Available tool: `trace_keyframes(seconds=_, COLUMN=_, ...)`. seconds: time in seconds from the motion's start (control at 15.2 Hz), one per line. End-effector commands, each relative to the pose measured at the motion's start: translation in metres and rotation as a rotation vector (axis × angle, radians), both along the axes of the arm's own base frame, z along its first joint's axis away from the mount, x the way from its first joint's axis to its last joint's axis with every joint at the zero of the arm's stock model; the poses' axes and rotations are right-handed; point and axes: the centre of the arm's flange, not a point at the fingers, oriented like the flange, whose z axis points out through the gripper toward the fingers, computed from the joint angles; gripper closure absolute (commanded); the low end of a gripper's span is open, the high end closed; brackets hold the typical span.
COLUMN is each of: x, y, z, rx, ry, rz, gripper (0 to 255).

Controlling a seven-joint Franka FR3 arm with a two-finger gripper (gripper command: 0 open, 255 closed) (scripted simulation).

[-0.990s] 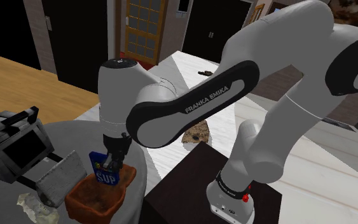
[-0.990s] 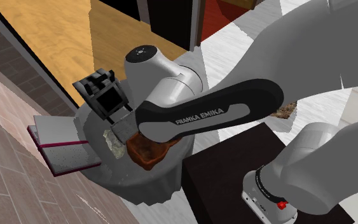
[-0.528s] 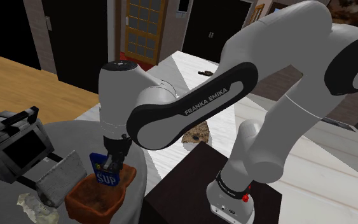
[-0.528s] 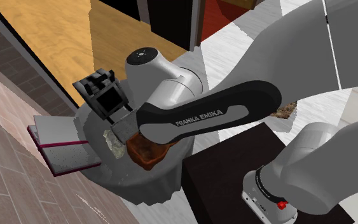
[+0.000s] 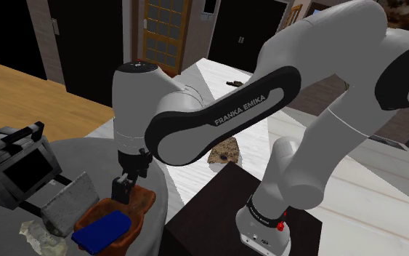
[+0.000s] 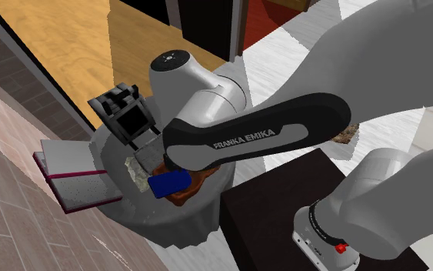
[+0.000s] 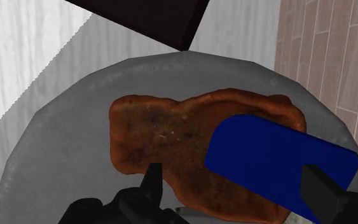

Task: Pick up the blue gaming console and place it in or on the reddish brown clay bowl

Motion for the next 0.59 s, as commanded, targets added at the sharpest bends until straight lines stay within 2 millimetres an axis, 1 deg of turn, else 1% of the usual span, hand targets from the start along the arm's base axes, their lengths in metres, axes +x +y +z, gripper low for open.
trace_keyframes(seconds=0.0, x=0.001, y=-0.001, z=0.025, rx=-0.001, ry=0.001, rz=0.000, gripper=0)
trace_keyframes(seconds=0.07, x=0.001, y=-0.001, z=0.035, rx=-0.001, ry=0.001, rz=0.000, gripper=0)
trace_keyframes(seconds=0.53, x=0.001, y=-0.001, z=0.035, rx=-0.001, ry=0.001, rz=0.000, gripper=0)
